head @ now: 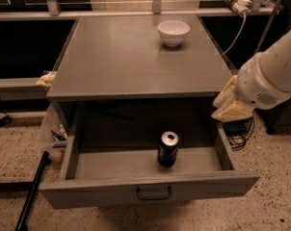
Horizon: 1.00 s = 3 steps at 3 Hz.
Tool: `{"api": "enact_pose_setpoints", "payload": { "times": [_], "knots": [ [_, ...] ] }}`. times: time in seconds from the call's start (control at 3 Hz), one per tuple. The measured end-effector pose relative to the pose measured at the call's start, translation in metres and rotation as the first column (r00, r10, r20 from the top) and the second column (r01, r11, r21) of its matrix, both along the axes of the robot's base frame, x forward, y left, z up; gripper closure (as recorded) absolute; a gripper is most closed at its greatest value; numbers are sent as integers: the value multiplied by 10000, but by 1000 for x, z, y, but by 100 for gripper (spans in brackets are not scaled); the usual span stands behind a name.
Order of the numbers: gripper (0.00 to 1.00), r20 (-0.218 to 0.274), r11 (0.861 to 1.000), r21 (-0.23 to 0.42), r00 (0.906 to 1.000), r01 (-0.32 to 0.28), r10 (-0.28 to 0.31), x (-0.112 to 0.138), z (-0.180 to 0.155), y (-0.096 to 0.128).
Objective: Pick pepsi can from top drawer and place on counter
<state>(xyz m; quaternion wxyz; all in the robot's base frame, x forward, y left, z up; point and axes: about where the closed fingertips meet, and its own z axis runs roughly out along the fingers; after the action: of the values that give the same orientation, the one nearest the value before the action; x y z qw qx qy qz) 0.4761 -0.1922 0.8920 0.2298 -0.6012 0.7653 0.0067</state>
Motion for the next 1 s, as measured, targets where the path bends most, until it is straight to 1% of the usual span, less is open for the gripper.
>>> {"api": "enact_pose_setpoints", "payload": {
  "times": [0.33, 0.67, 1.0],
  "knots": [
    [89, 185, 9975, 613, 9992, -352, 341, 29, -52, 21],
    [100, 46, 9888, 1401, 9987, -515, 513, 57, -113, 40],
    [100, 47, 9890, 1385, 9986, -522, 520, 56, -113, 40]
  ]
}}
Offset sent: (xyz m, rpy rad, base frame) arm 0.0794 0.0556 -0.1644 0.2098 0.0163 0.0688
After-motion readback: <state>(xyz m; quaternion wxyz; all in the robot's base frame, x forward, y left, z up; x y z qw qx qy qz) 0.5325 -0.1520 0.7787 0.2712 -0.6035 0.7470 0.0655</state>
